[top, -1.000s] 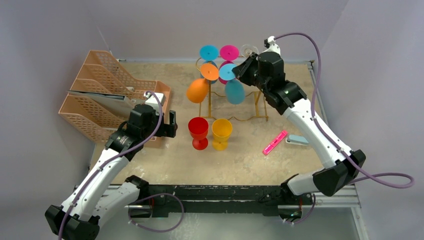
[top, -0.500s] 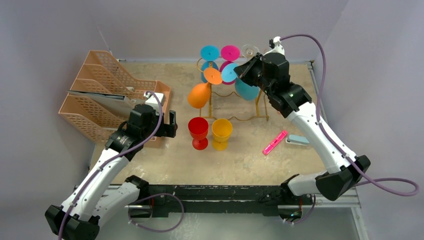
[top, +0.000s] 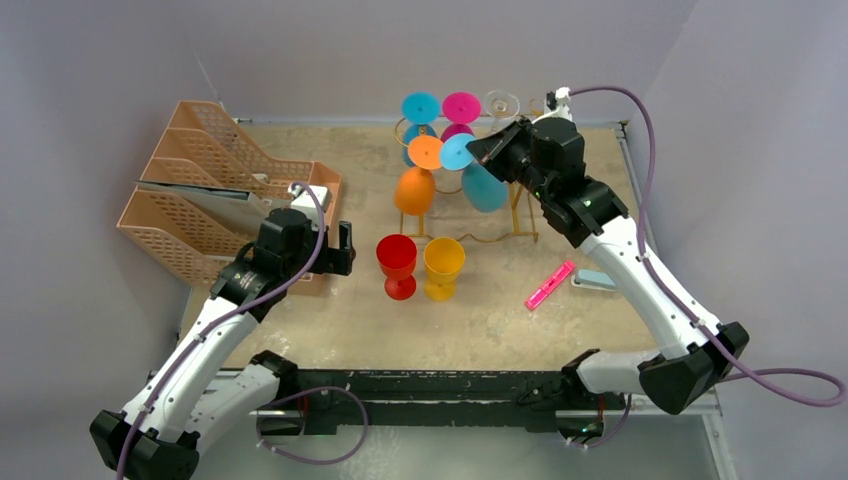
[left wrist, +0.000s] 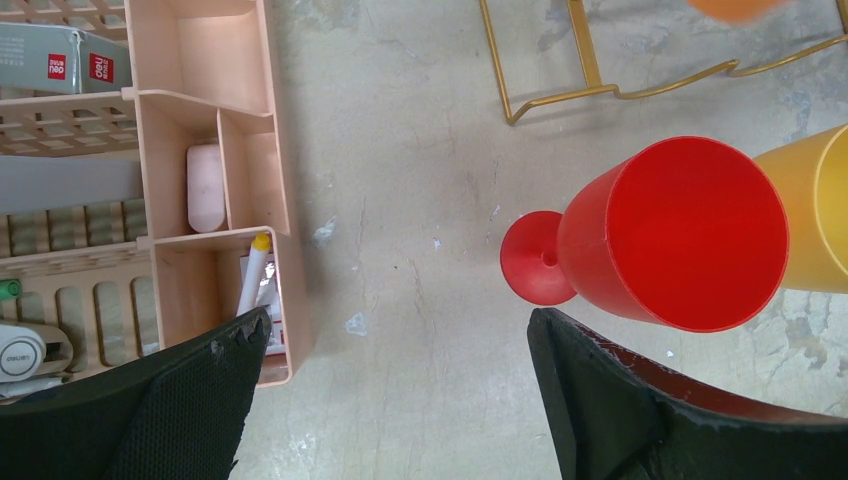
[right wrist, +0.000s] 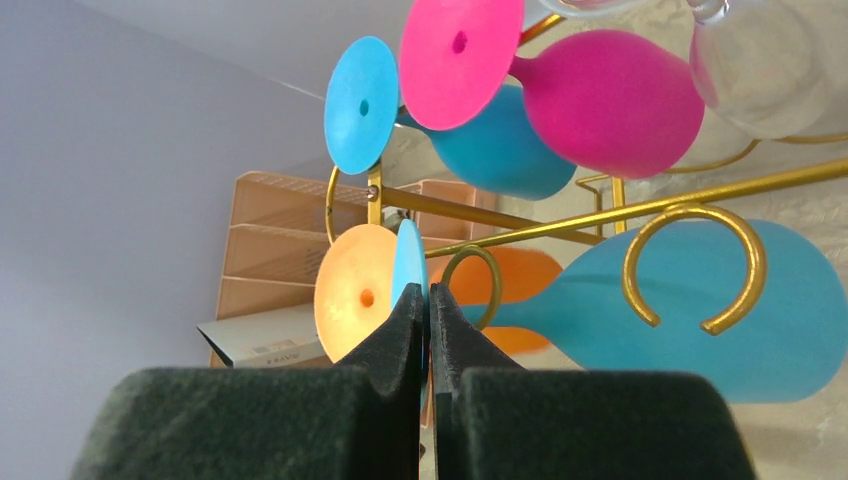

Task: Take the wine glass off the wine glass rack
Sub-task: Pick up the wine glass from the wine rack, then place the wine glass at the center of the board.

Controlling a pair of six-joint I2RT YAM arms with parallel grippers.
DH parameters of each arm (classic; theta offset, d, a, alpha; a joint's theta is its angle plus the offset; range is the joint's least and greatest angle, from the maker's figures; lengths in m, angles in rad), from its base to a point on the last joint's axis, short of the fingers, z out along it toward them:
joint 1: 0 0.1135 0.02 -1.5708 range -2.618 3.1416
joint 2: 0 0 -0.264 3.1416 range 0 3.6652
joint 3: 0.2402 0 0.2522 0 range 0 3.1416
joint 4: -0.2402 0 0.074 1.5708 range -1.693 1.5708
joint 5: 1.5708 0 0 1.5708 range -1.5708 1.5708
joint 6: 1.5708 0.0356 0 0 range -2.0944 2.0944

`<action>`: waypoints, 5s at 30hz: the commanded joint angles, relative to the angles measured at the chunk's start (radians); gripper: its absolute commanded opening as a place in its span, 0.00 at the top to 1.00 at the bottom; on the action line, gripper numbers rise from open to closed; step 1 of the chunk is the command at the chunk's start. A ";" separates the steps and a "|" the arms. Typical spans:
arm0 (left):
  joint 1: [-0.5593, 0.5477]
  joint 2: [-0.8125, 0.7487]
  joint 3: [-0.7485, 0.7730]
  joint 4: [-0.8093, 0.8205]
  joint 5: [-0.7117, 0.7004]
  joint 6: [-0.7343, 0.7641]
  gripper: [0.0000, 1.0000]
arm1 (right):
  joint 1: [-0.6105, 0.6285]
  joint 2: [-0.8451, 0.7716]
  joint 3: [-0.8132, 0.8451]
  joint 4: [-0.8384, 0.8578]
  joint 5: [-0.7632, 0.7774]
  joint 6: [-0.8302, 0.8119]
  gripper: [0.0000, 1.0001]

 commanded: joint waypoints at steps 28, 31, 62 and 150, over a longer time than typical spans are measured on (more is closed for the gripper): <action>0.007 -0.007 0.022 0.003 -0.008 -0.015 0.00 | -0.007 -0.105 -0.051 0.050 0.030 0.094 1.00; 0.007 -0.024 0.016 0.010 -0.019 -0.017 0.00 | -0.008 -0.111 -0.076 0.078 -0.012 0.093 1.00; 0.007 -0.071 0.021 0.010 -0.080 -0.007 0.00 | -0.007 -0.273 -0.141 -0.096 -0.228 -0.114 1.00; -0.409 0.269 0.123 0.777 0.698 -0.585 0.73 | -0.007 -0.495 -0.351 -0.098 -0.579 -0.152 1.00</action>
